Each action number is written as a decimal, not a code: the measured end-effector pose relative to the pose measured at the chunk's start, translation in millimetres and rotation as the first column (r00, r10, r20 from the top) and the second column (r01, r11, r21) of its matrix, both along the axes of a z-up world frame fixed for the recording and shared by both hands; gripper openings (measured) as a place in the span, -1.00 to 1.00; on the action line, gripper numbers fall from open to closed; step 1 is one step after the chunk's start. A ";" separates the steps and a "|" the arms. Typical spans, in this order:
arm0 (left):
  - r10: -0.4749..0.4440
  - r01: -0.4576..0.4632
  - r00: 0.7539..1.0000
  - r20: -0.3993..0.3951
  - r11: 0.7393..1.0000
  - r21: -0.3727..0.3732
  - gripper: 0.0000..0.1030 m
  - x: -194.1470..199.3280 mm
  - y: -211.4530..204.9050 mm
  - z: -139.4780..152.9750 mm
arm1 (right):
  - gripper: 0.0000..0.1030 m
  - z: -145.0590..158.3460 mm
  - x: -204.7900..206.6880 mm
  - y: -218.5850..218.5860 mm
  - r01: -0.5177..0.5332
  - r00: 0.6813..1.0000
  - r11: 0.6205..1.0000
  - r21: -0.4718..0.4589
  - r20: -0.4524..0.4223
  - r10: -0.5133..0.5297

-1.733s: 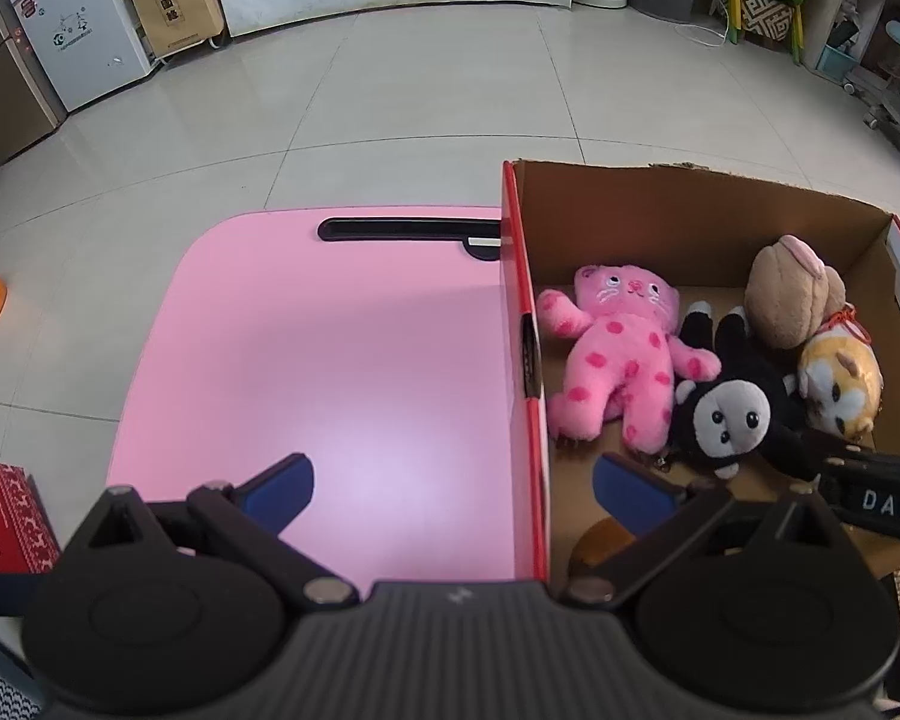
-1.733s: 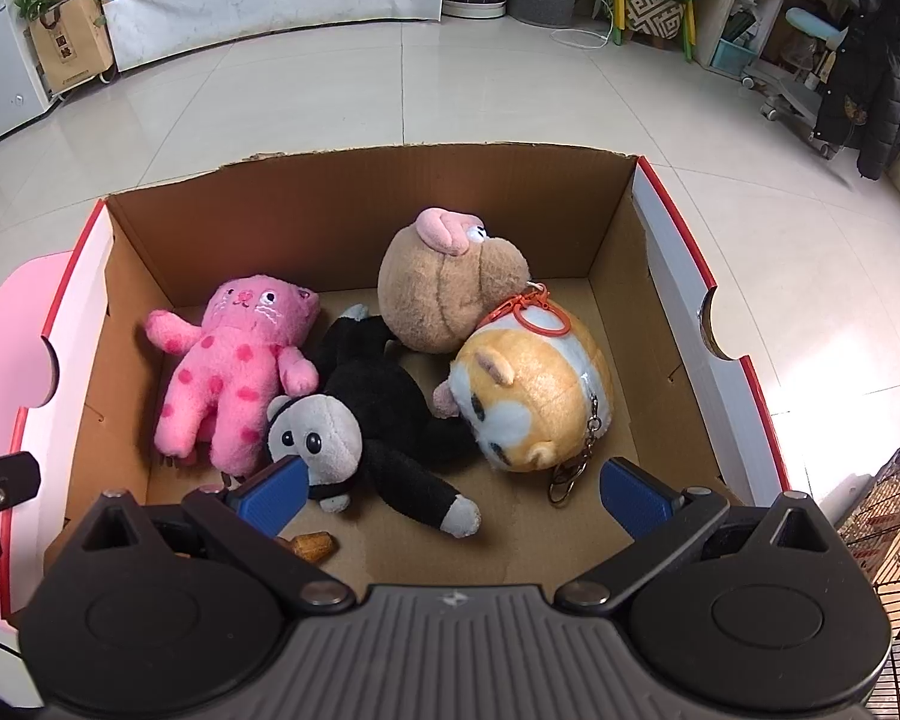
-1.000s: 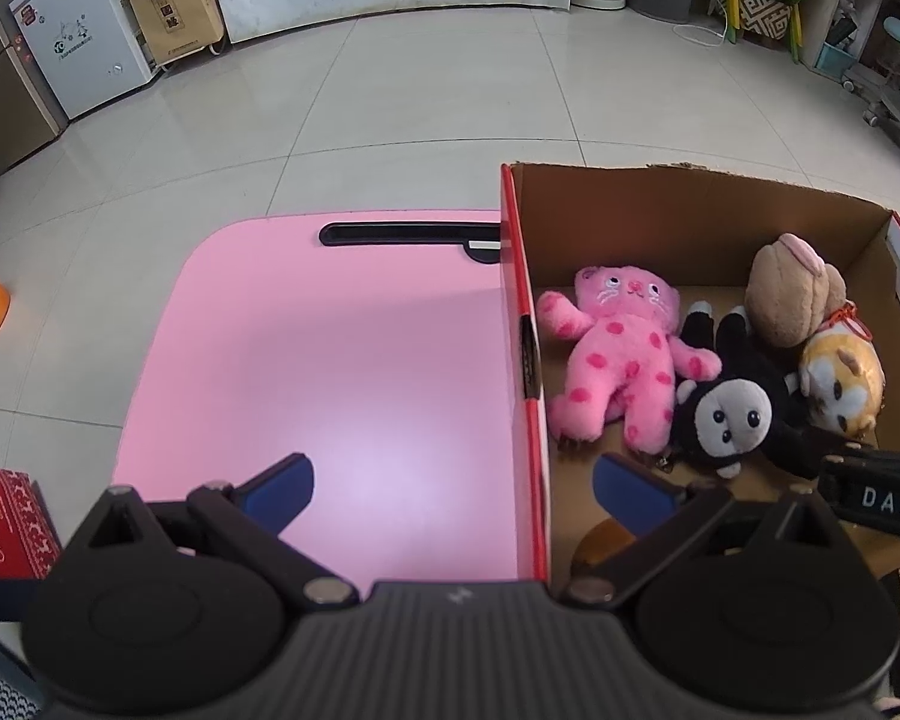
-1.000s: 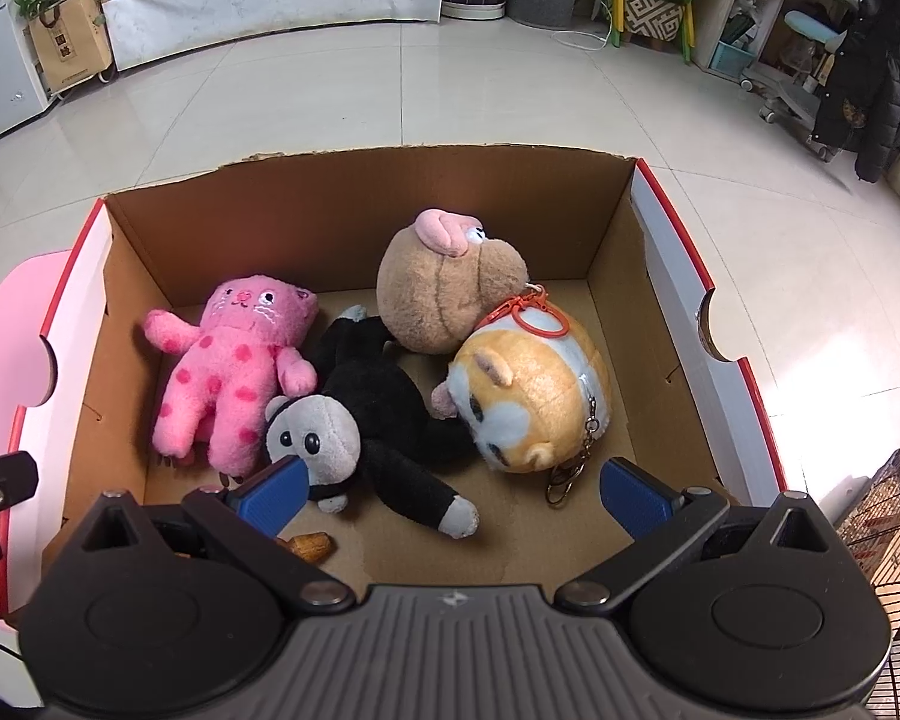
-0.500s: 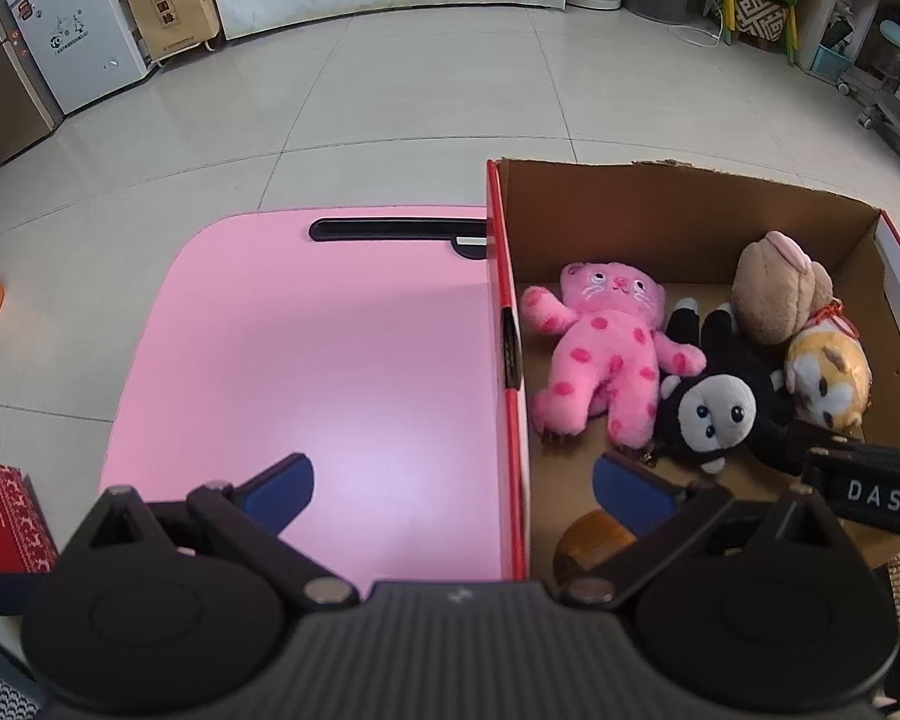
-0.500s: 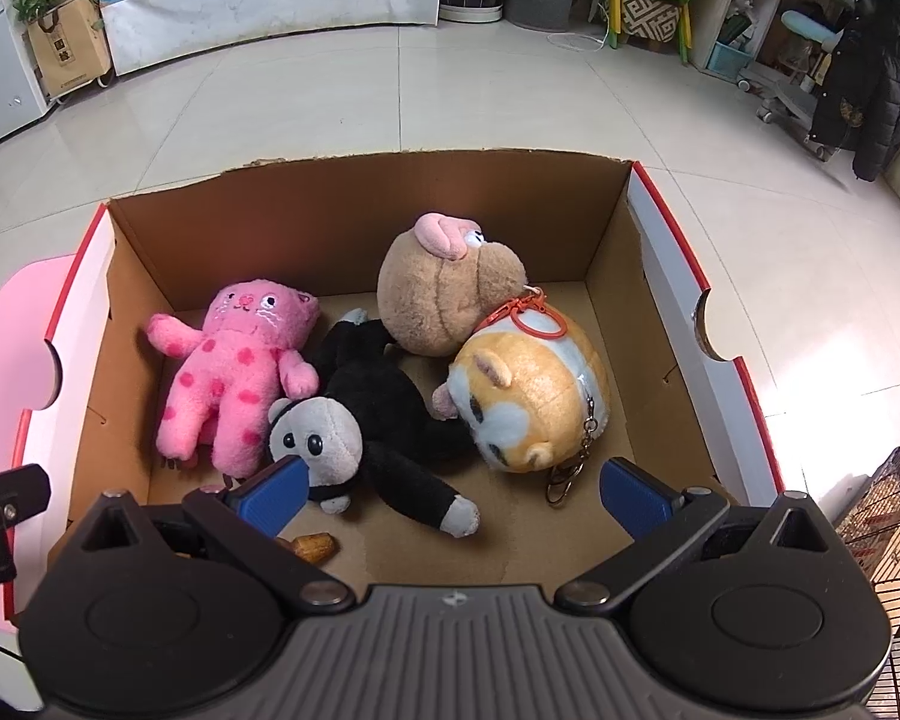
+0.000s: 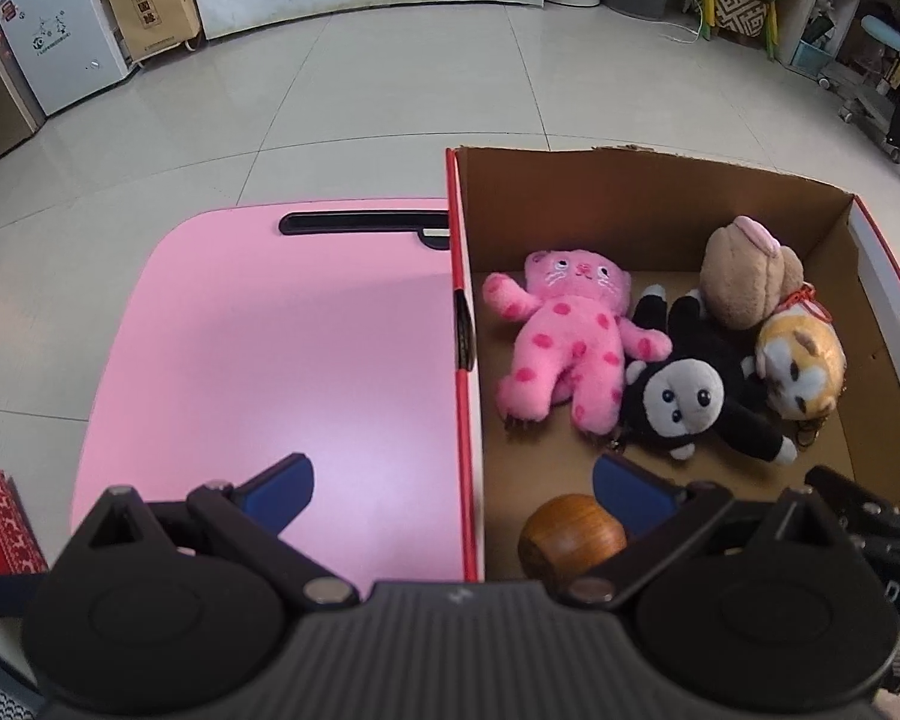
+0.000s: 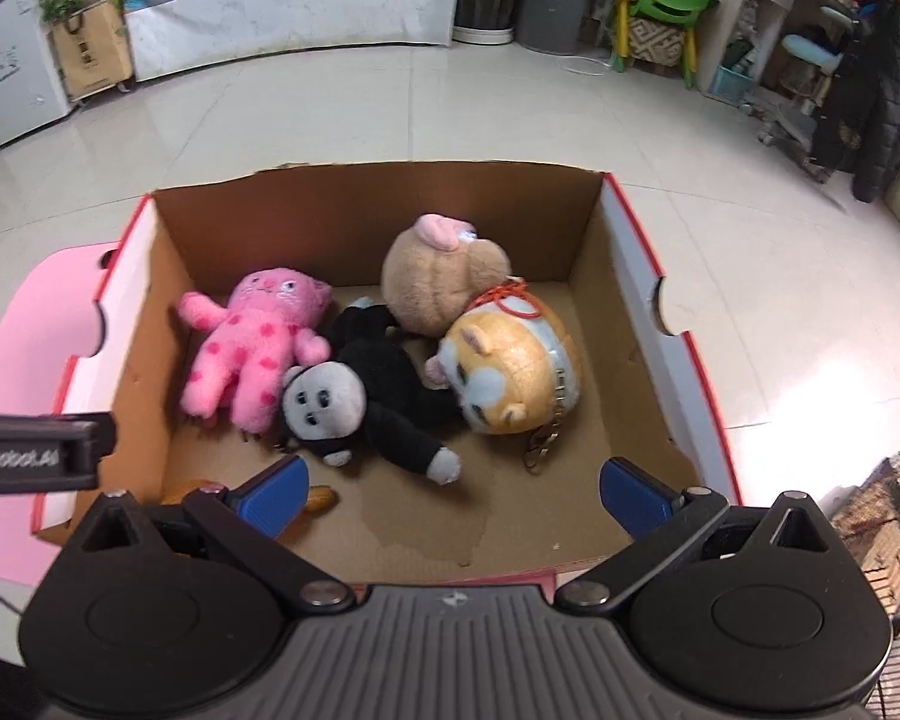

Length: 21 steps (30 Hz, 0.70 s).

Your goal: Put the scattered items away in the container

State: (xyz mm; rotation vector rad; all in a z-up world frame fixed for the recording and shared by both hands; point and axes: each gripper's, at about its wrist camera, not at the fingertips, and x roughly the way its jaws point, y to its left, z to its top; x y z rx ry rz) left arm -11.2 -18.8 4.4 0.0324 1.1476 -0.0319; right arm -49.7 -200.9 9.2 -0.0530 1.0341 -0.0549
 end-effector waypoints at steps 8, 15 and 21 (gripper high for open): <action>0.000 0.001 1.000 0.016 0.998 -0.059 1.00 5.1 -7.7 14.7 | 1.00 3.2 11.3 -16.5 -0.060 0.998 0.998 0.020 0.012 0.060; -0.040 0.051 0.996 0.076 0.987 -0.150 1.00 -44.8 -27.1 35.9 | 1.00 20.1 -18.7 -70.1 0.064 0.995 0.996 0.058 0.066 -0.068; -0.089 0.097 0.994 0.068 0.988 -0.122 1.00 -79.8 -36.8 21.8 | 1.00 21.5 -51.7 -120.5 0.219 0.971 0.973 0.072 0.081 -0.224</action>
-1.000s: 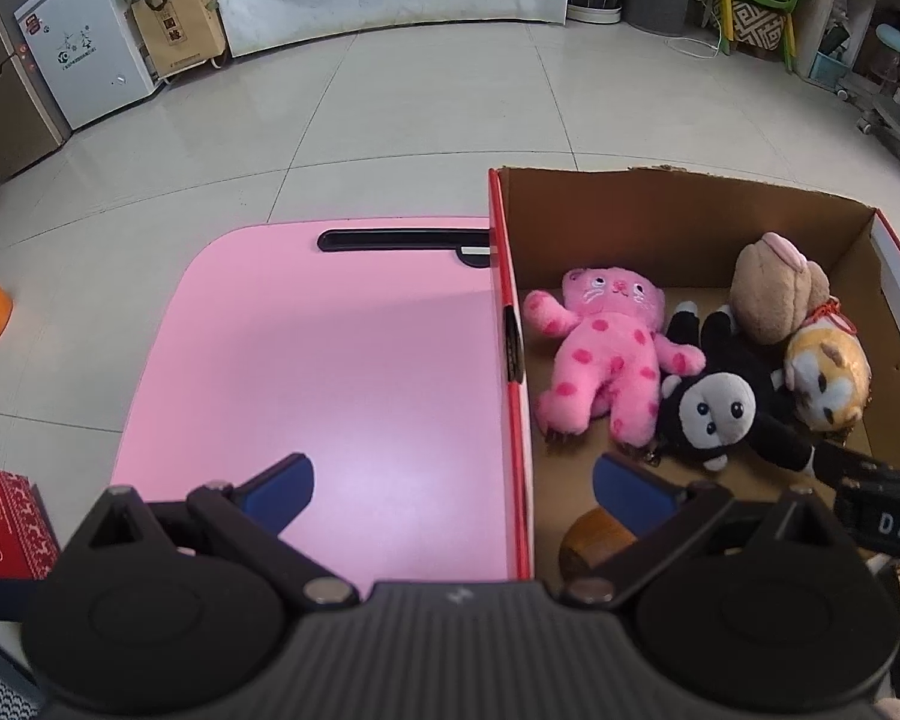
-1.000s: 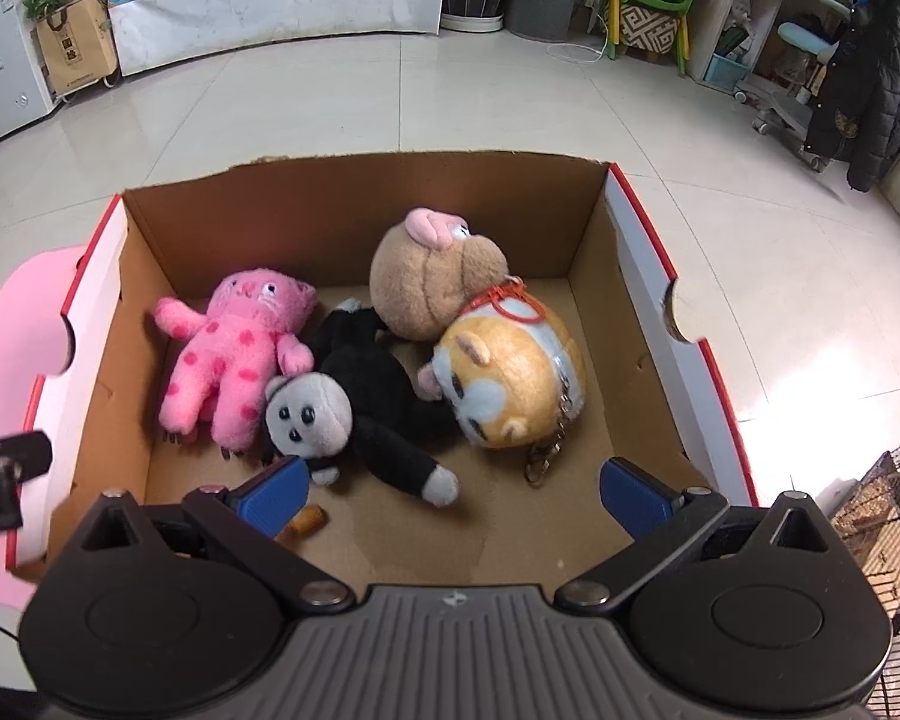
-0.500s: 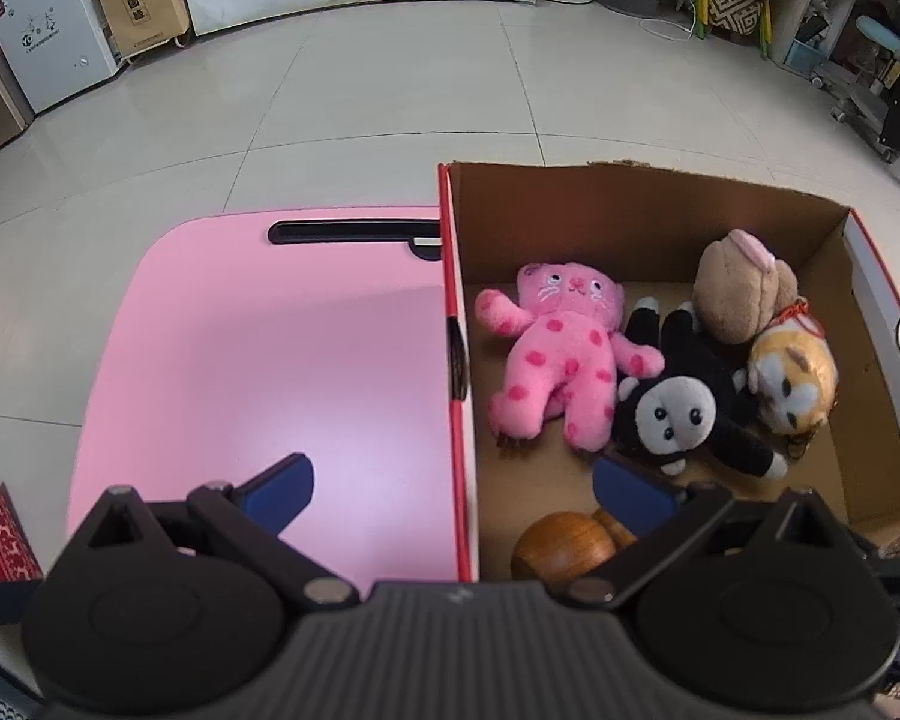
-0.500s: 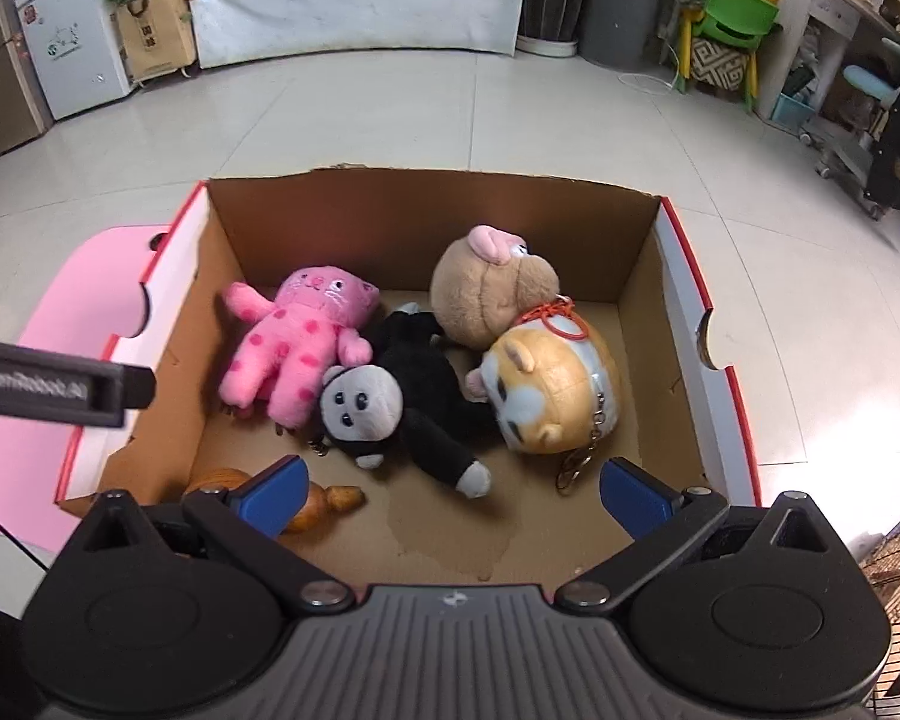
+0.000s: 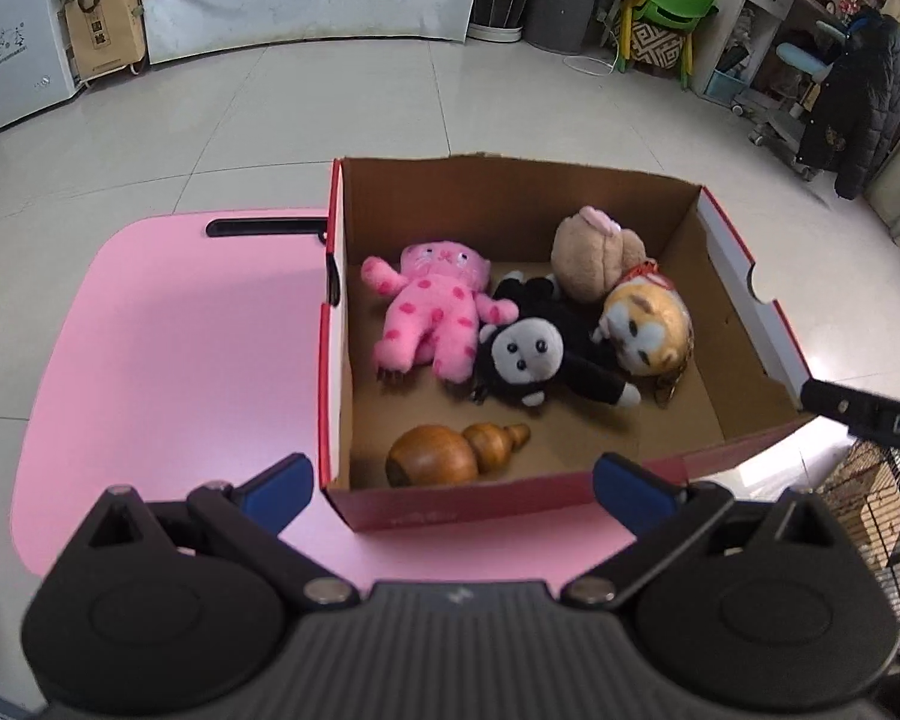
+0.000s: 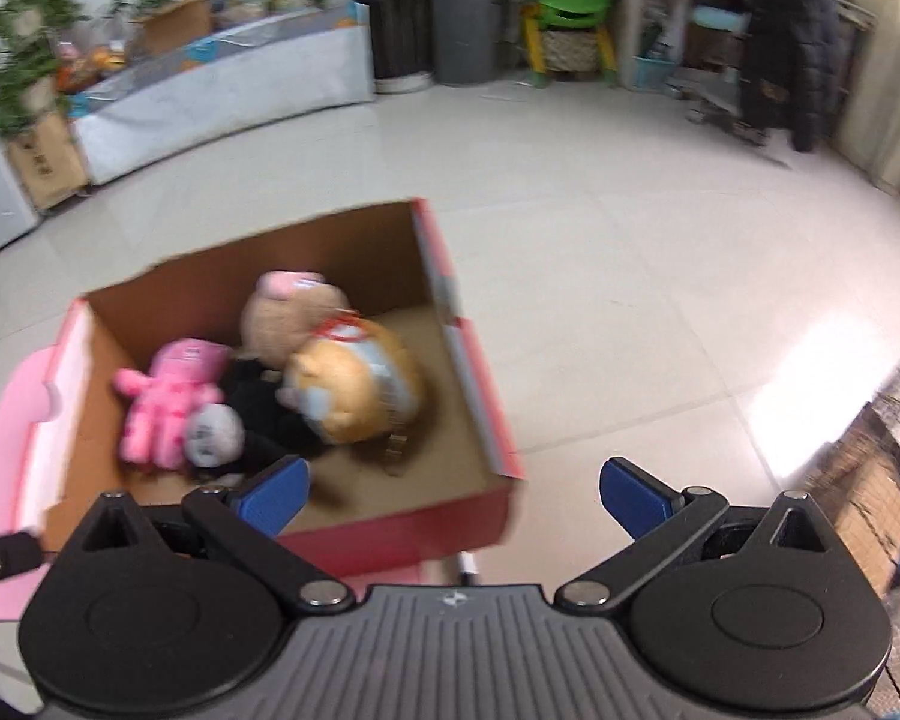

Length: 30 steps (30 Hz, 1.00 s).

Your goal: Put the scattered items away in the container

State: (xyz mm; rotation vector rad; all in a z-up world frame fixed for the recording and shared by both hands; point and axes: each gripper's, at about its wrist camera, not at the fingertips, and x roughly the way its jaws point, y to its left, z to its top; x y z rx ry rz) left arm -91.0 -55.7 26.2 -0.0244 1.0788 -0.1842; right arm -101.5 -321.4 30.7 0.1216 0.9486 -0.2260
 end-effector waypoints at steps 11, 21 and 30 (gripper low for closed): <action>0.028 -0.024 0.998 -0.060 0.997 0.070 1.00 2.9 0.6 -46.4 | 1.00 -18.5 2.5 -54.0 0.260 0.962 0.963 -0.076 -0.066 -0.265; 0.108 -0.101 0.992 -0.059 0.988 0.115 1.00 12.6 13.9 -61.1 | 1.00 -41.1 12.7 -62.7 0.312 0.925 0.935 -0.168 -0.172 -0.339; 0.188 -0.178 0.980 -0.070 0.976 0.127 1.00 17.7 28.2 -64.1 | 1.00 -51.3 20.2 -54.4 0.274 0.937 0.957 -0.094 -0.196 -0.288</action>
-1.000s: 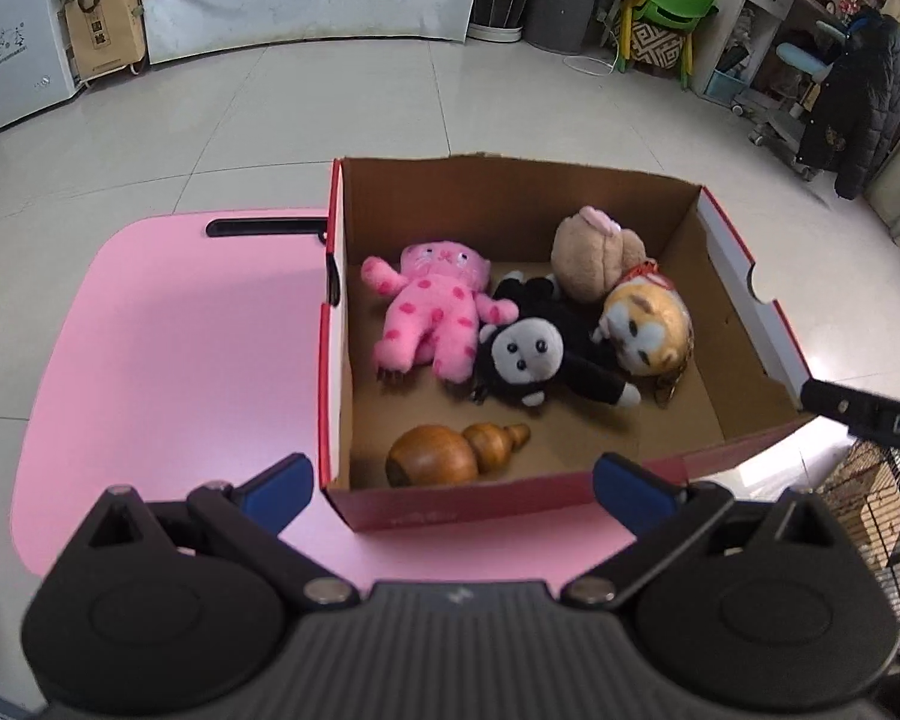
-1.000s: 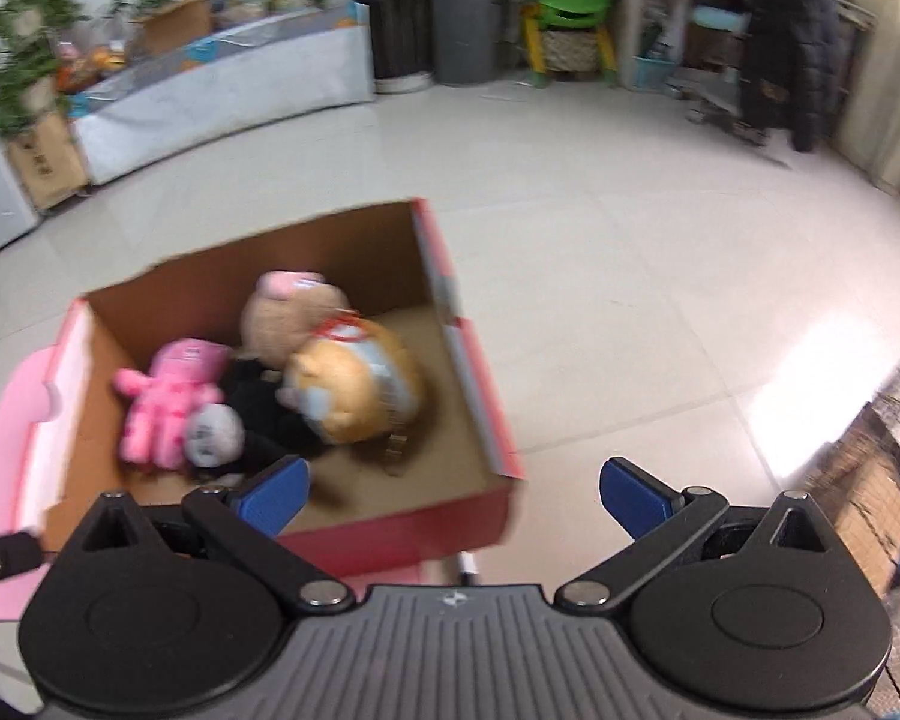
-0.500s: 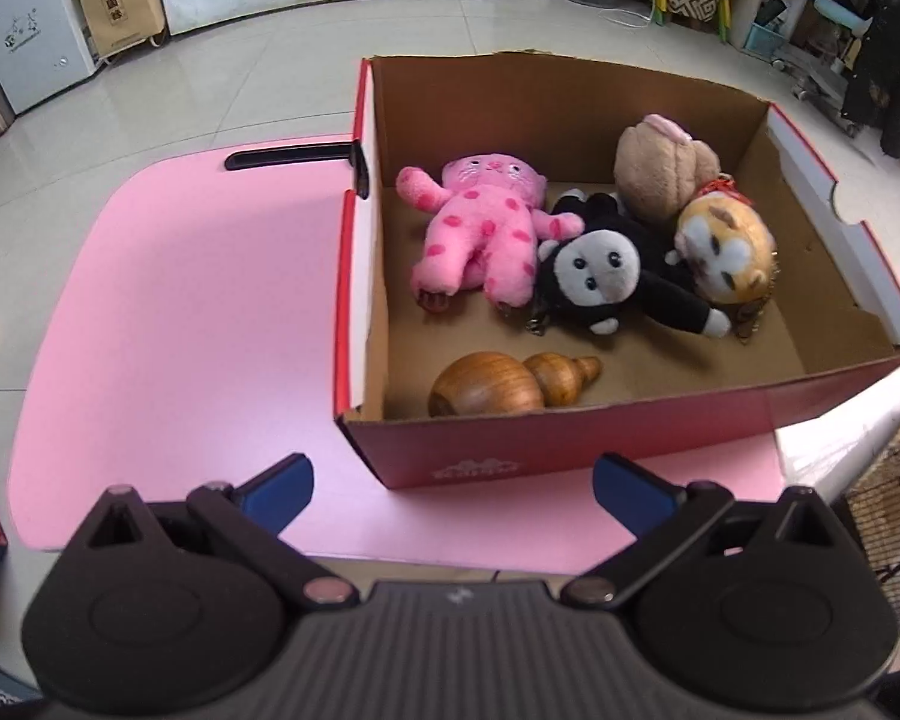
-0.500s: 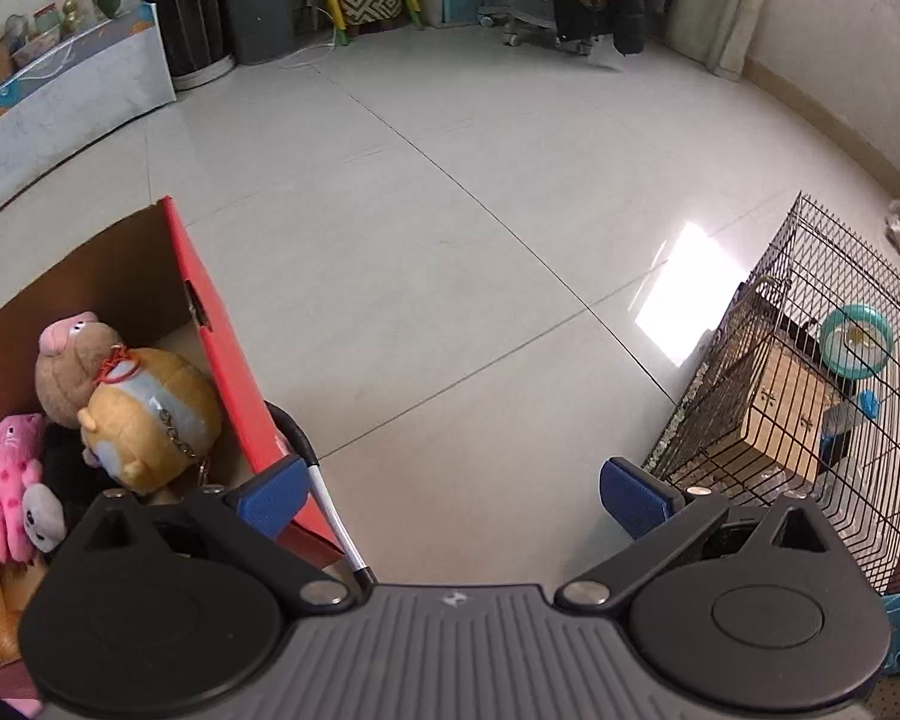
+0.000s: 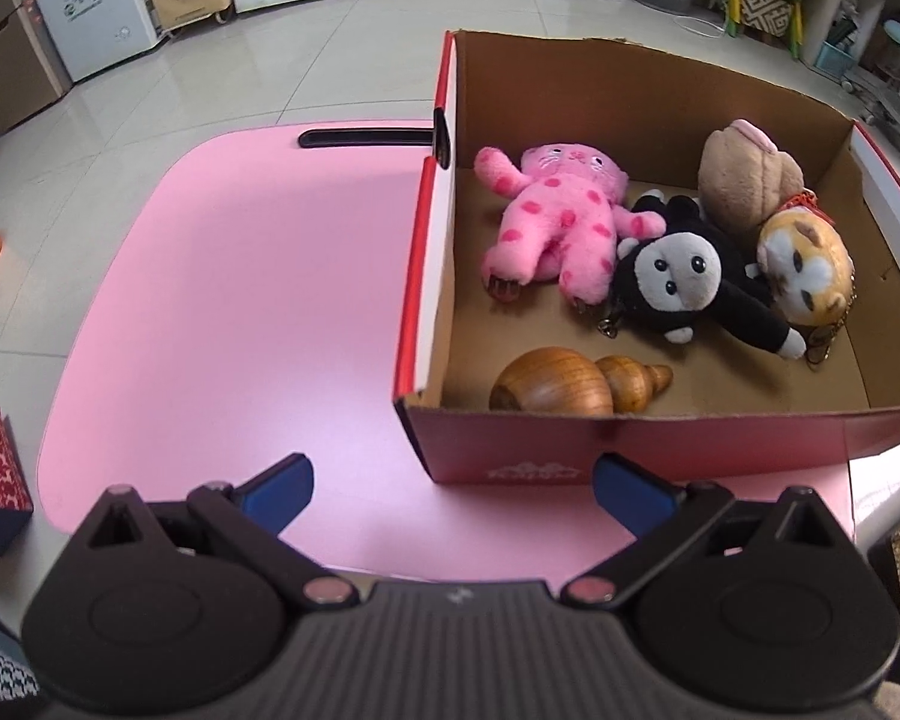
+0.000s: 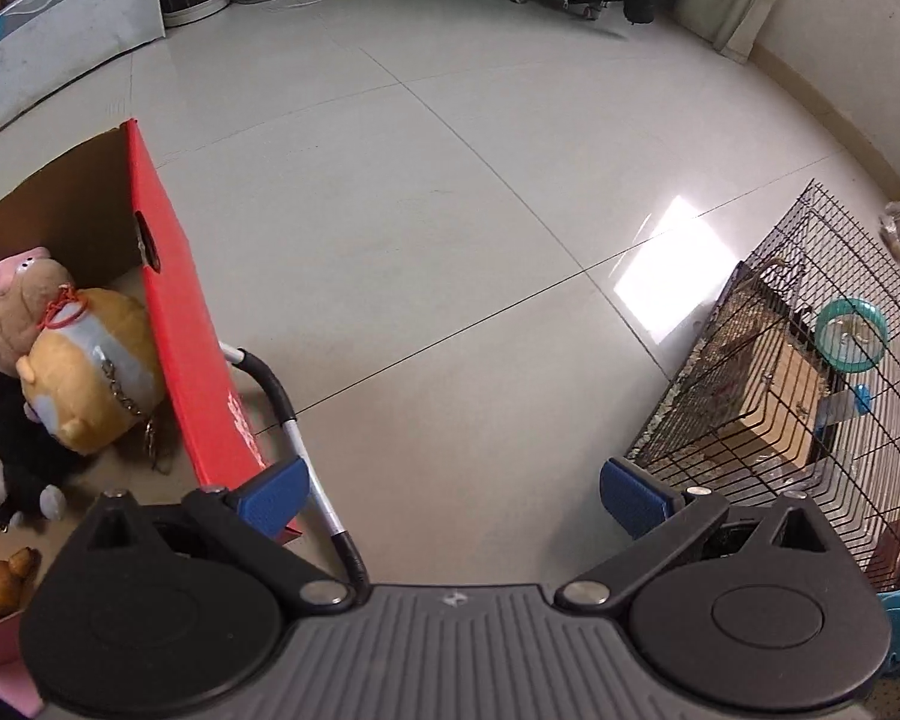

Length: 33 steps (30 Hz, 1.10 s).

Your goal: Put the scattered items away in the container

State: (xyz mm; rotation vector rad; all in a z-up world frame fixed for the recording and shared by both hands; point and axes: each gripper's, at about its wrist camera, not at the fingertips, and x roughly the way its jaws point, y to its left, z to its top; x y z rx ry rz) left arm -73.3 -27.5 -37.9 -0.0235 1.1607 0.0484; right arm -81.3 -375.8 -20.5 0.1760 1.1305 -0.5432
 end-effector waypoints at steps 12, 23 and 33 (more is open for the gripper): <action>0.053 -0.052 0.998 -0.034 0.998 0.020 1.00 6.3 4.2 -6.1 | 1.00 -0.9 11.3 30.6 -0.065 0.998 0.998 0.005 0.022 0.065; 0.032 -0.030 0.999 -0.022 0.997 0.066 1.00 6.4 -15.2 -4.2 | 1.00 -1.1 10.9 29.4 -0.086 0.996 0.996 0.031 0.010 0.086; -0.046 0.046 0.999 -0.002 0.998 0.038 0.99 2.9 -37.8 0.4 | 1.00 -3.5 6.7 36.7 -0.154 0.988 0.988 0.032 -0.014 0.155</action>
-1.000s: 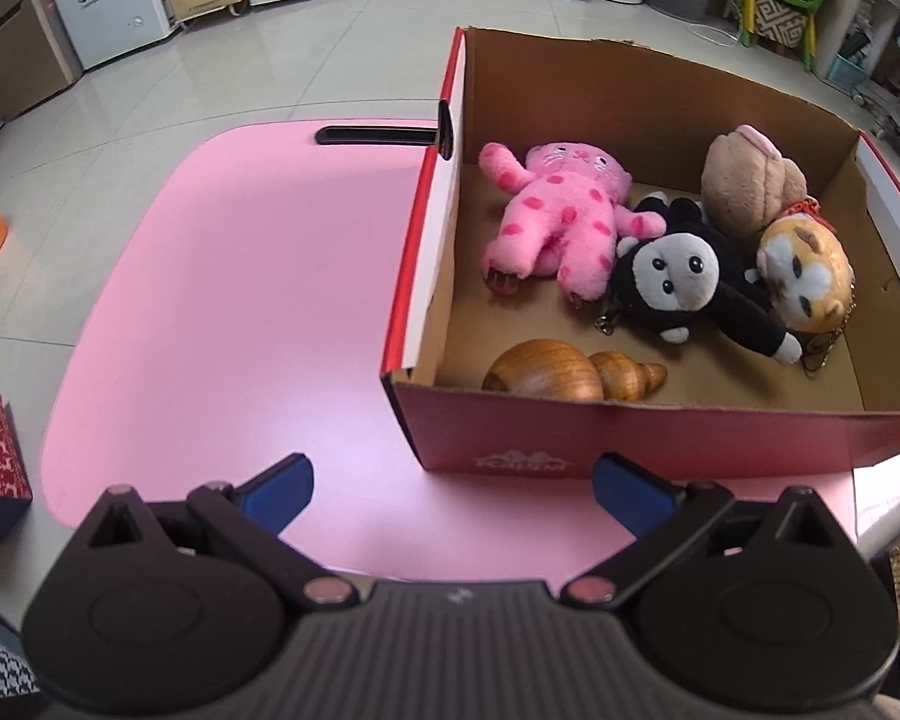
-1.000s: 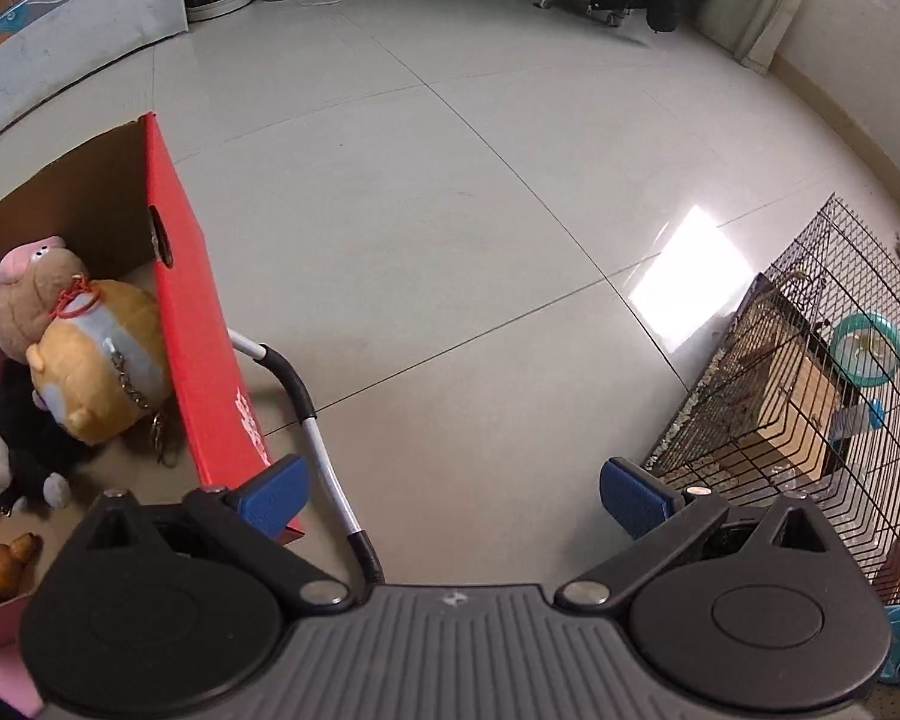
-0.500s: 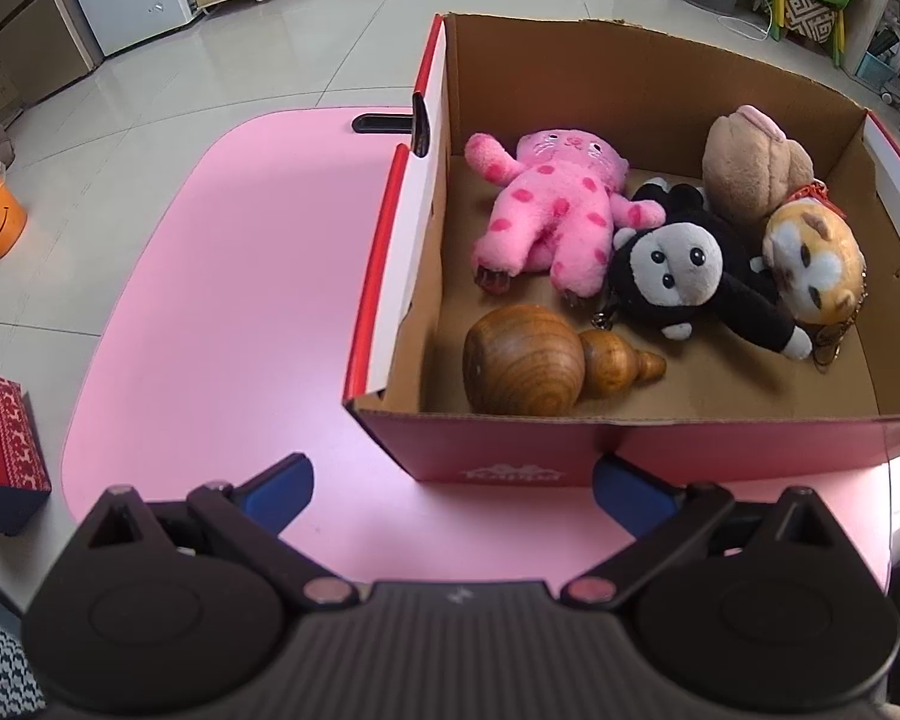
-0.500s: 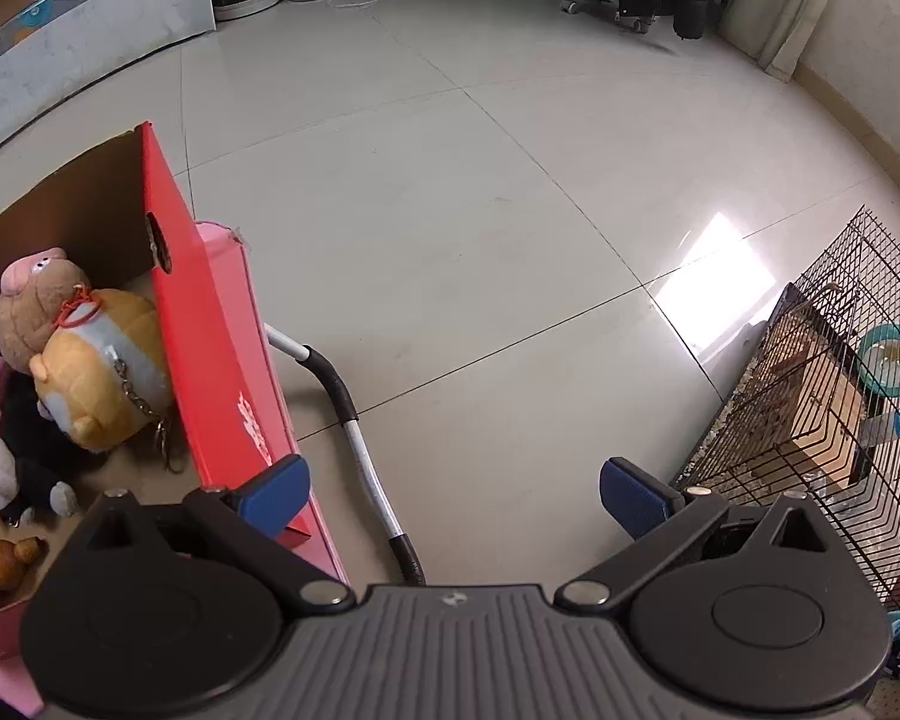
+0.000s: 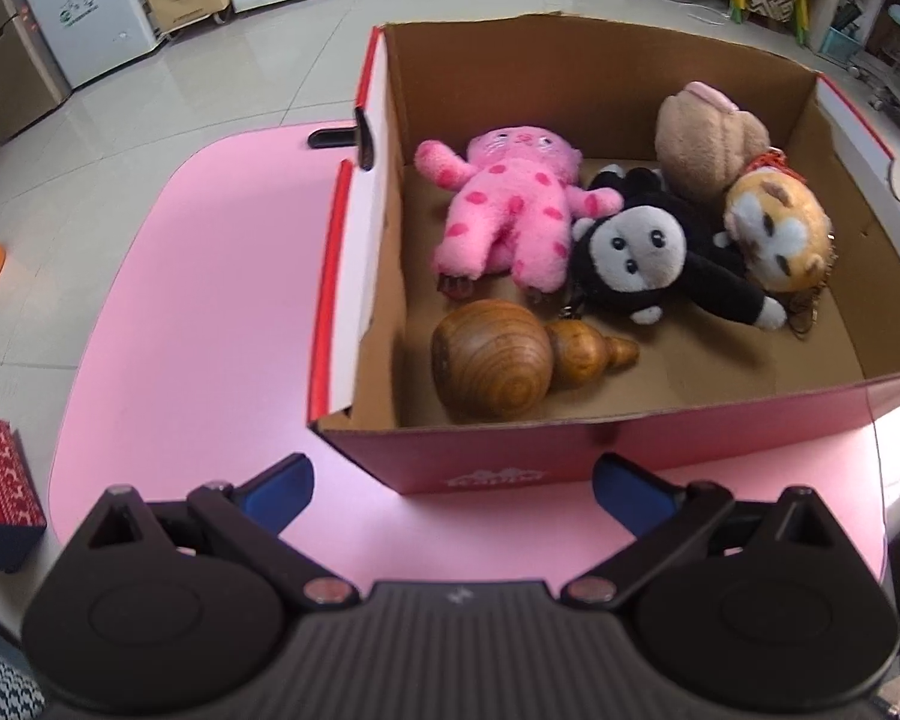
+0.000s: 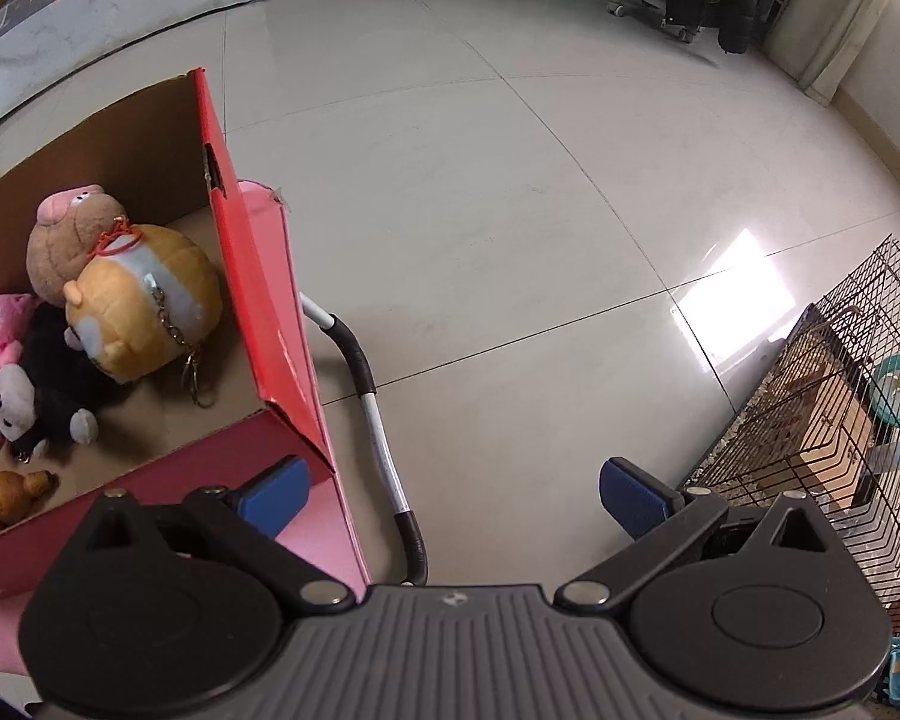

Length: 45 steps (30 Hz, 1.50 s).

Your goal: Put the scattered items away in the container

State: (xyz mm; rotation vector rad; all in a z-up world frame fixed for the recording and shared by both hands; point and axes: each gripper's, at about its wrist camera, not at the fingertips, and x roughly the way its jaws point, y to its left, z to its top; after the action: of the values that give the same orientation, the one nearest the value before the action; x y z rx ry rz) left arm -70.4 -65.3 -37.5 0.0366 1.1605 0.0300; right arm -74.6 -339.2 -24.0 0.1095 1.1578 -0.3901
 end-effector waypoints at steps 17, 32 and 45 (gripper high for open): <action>0.080 -0.083 0.996 -0.042 0.995 -0.055 0.99 -48.9 14.4 14.3 | 1.00 18.7 -56.3 35.3 -0.153 0.985 0.987 -0.047 0.070 0.156; 0.096 -0.096 0.994 -0.054 0.995 0.010 0.99 -91.3 -0.4 29.9 | 1.00 19.8 -111.7 70.7 -0.286 0.955 0.957 0.050 0.099 0.281; 0.101 -0.101 0.995 -0.009 0.995 -0.006 0.99 -110.5 -3.7 49.9 | 1.00 45.2 -139.0 84.8 -0.327 0.932 0.943 -0.058 0.144 0.332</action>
State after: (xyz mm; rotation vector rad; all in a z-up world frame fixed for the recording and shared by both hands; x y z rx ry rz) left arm -180.9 -68.9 12.3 -0.0279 1.1705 0.1159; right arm -213.6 -254.4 21.2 -0.0842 0.9959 -0.1005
